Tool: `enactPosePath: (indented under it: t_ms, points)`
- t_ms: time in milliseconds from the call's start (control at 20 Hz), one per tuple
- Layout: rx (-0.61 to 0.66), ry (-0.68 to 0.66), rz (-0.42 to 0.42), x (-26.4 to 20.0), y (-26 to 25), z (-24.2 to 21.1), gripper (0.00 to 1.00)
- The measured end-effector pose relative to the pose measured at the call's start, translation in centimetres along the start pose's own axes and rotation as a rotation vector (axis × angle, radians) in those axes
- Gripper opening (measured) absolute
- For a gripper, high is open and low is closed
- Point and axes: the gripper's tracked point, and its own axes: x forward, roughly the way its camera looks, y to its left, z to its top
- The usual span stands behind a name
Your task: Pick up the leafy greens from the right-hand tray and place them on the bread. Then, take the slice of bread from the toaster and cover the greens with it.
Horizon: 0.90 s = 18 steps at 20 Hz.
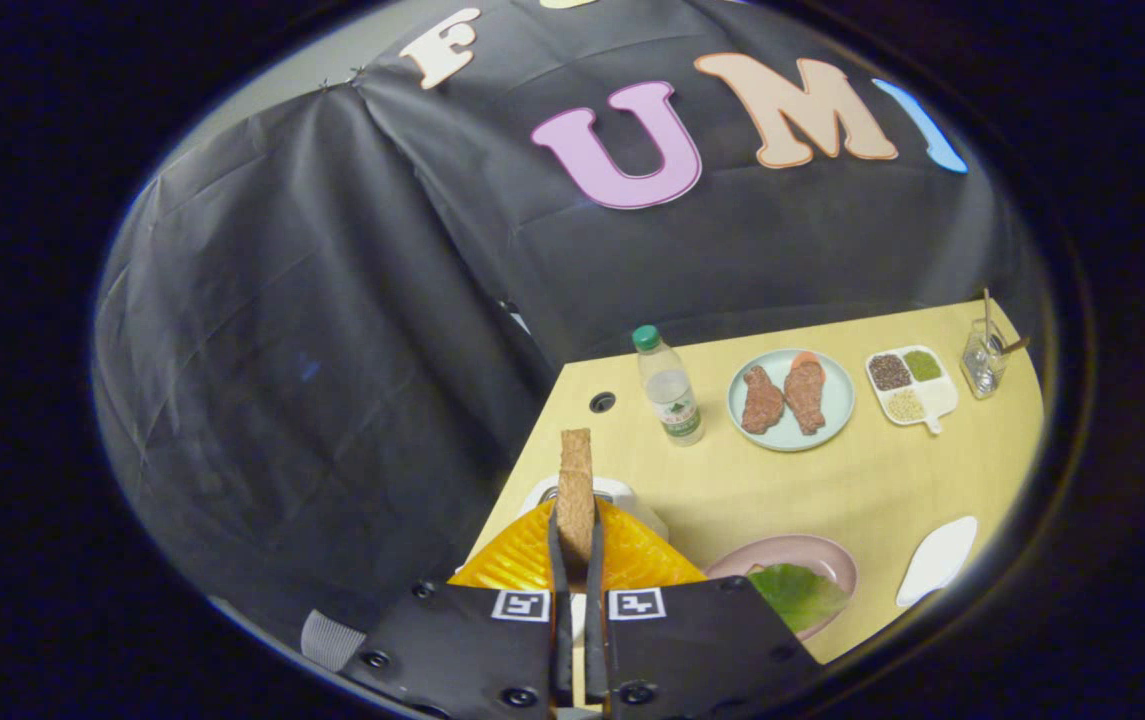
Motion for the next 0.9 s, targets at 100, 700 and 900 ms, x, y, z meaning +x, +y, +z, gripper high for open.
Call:
enactPosePath:
  t_ms: [100,700,900]
  points:
    - [0.027,-0.020,-0.025,-1.2,-2.1,0.2,0.07]
    - [0.322,-0.034,-0.103,-4.5,-13.8,-5.7,0.07]
    - [0.406,-0.032,-0.100,-3.2,-16.5,-8.8,0.07]
